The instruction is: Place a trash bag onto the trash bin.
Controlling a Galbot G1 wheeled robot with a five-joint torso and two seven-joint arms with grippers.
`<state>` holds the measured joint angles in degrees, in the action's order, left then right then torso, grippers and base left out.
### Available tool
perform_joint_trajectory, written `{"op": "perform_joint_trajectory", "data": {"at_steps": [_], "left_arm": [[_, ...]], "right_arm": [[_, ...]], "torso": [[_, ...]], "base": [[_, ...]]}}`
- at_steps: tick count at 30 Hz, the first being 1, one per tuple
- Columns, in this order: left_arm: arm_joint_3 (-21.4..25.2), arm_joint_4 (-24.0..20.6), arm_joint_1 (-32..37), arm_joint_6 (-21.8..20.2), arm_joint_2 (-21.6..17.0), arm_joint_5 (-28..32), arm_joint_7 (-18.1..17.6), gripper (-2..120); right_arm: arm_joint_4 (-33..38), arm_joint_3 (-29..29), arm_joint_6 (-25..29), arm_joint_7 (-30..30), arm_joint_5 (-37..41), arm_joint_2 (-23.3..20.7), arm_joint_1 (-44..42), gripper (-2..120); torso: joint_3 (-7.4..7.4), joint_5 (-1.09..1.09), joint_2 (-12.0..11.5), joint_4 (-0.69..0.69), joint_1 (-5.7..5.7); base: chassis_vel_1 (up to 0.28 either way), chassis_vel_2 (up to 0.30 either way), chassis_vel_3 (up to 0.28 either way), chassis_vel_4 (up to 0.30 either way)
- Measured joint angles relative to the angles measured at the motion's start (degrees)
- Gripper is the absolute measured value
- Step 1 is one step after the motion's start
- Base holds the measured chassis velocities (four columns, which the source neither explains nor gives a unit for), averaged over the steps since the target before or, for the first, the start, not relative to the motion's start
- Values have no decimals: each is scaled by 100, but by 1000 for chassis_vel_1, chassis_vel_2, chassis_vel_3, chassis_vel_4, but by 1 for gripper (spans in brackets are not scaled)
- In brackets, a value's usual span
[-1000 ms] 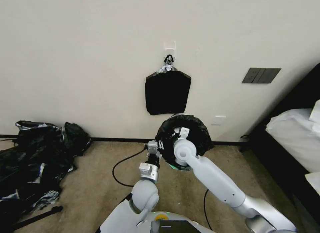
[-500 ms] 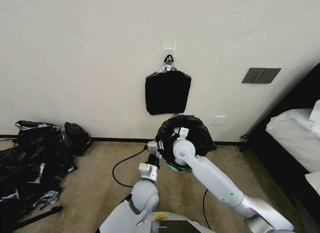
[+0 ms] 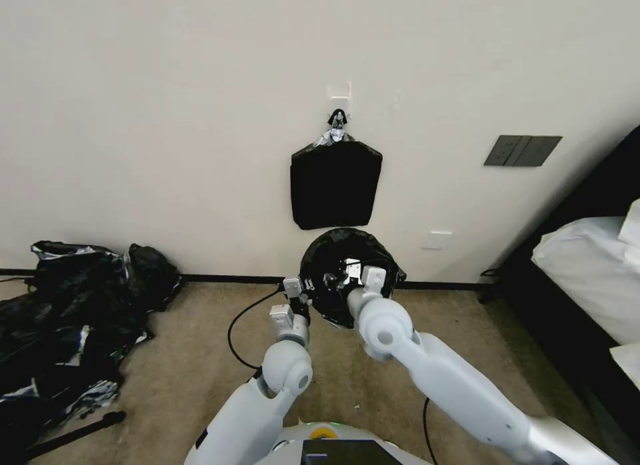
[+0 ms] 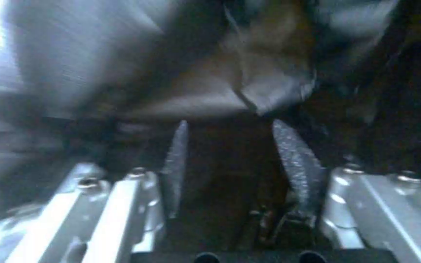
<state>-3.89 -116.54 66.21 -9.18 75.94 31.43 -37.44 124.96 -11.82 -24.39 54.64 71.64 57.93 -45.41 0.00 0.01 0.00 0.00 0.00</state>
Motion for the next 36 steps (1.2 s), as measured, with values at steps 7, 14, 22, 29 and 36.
{"op": "perform_joint_trajectory", "data": {"at_steps": [7,14,22,29,36], "left_arm": [[232,-4,-67,-489,-92,1049,-305,0],[291,-26,-128,-1100,-207,2134,-926,0],[228,160,-112,-1419,-285,2727,-1289,0],[-28,445,-35,-1496,-217,2647,-1336,0],[-89,684,-8,-1512,-138,2537,-1268,0]], "right_arm": [[956,737,23,-939,-588,-645,-742,74],[1824,1550,399,-1567,-1466,-1067,-1556,96],[1887,1733,772,-1930,-3025,-895,-2654,100],[1860,1686,838,-1969,-3300,-593,-2742,100],[1847,1688,854,-1954,-3332,-547,-2727,100]], "torso": [[0,-1,0,-1,0],[0,-1,1,-1,0],[-1,-1,0,-1,0],[0,-1,0,0,0],[0,-1,0,0,0]], "base": [[0,0,0,0],[0,0,0,0],[0,0,0,0],[0,0,0,0],[0,0,0,0]]}}
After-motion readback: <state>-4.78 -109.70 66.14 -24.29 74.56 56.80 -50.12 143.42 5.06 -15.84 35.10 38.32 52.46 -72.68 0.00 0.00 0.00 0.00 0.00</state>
